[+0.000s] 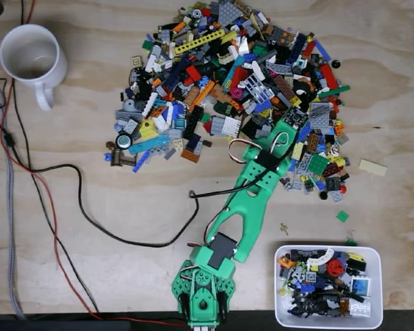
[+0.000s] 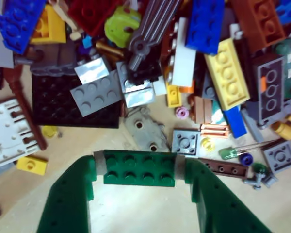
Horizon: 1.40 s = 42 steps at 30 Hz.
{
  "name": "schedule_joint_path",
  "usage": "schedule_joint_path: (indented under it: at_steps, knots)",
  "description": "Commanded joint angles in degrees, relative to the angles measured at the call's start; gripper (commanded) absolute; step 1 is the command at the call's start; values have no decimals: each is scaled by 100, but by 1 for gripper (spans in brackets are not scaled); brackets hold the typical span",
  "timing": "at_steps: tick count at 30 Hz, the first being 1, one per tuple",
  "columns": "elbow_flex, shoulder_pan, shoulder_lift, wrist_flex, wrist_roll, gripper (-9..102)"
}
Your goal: Find the closest Lego and put it in the bin.
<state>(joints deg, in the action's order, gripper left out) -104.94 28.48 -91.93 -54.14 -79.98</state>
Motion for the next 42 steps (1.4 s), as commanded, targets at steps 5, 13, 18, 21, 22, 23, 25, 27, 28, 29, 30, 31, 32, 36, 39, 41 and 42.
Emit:
schedule_joint_path:
  at_steps: [5,13,18,21,22,23,25,27,28,29,30,31,32,36,39,41,42]
  knots:
    - [721,1635,-1714,-1081,-53,13]
    - [132,3823,-3129,-1468,-580,14]
    - [-483,5054,-3806,-1397,-1134,14]
    - [-1002,5625,-4254,-1301,-1450,14]
    - [-1187,5774,-4368,-1248,-1564,14]
    - [-1362,5889,-4465,-1116,-1564,14]
    - [-1705,6108,-4632,-958,-1696,14]
    - [-1942,6196,-4746,-773,-1679,16]
    - [-1969,6205,-4781,-800,-1705,17]
    - [-1969,6179,-4808,-773,-1635,18]
    - [-1978,6135,-4816,-677,-1564,19]
    - [-1960,6091,-4825,-589,-1494,20]
    - [-1916,6029,-4825,-510,-1406,22]
    - [-1775,5546,-4799,70,-1160,24]
    - [-1441,5106,-4764,202,-1160,25]
    - [-1151,4966,-4737,62,-1195,24]
    - [-1063,4852,-4755,9,-1187,24]
